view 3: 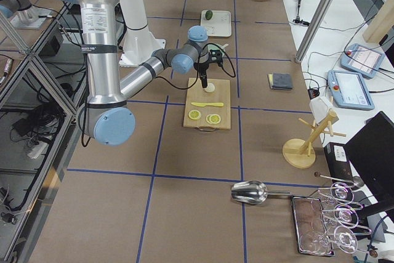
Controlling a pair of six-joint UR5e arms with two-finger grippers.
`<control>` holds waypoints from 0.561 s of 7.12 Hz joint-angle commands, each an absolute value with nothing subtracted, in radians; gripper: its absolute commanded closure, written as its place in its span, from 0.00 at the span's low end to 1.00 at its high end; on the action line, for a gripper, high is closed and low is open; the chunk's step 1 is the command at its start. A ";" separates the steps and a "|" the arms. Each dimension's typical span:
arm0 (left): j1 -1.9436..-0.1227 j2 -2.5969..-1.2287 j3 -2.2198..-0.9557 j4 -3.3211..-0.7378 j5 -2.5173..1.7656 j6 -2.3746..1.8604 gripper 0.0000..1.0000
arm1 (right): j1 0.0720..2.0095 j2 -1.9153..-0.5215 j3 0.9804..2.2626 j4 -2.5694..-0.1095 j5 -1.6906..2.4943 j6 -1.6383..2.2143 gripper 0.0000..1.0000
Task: Put spoon and bun in bowl
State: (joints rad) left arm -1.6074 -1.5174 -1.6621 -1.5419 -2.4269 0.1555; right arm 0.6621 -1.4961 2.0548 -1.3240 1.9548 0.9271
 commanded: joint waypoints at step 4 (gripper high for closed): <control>-1.609 -1.513 -1.675 -1.543 -2.437 0.156 0.00 | 0.594 -1.345 1.869 -1.301 1.838 0.948 0.12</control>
